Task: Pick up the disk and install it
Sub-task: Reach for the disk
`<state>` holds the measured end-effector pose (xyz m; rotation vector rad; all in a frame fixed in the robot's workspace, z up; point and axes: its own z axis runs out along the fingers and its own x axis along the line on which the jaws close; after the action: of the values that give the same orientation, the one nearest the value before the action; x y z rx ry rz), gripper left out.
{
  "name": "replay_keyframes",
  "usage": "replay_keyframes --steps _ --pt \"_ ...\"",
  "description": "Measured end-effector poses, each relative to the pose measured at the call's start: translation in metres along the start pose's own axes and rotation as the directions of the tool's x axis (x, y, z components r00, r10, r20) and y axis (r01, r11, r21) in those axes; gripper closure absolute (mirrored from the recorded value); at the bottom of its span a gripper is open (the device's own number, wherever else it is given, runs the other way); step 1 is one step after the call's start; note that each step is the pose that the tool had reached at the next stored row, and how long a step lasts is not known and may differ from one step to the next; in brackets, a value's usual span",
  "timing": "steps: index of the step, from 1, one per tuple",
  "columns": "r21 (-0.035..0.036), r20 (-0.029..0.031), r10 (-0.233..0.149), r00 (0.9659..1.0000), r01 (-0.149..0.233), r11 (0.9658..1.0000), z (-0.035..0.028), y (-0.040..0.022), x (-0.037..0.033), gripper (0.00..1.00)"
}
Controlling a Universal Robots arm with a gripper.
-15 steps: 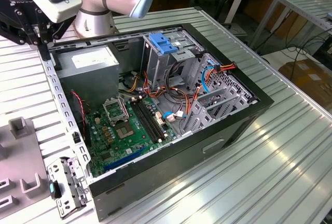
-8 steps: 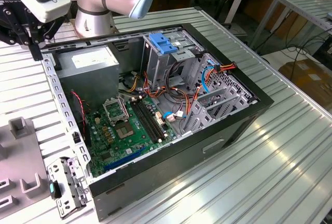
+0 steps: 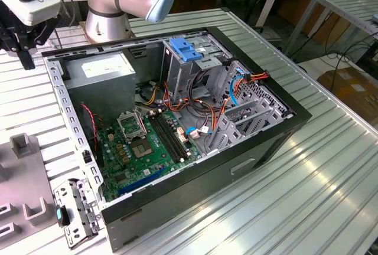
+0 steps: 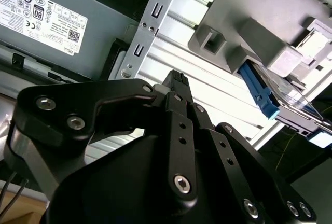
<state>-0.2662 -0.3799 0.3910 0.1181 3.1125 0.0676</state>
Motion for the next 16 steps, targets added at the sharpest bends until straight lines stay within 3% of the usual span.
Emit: replay_keyframes --steps 4,9,16 --pt "-0.0001 -0.0001 0.000 1.0000 0.000 1.0000 0.0000 0.0011 0.0091 0.89" --pt "0.0000 -0.0002 0.000 1.0000 0.000 1.0000 0.0000 0.0026 0.0253 0.89" --pt "0.0000 -0.0006 0.000 1.0000 0.000 1.0000 -0.0001 0.0036 0.0410 0.89"
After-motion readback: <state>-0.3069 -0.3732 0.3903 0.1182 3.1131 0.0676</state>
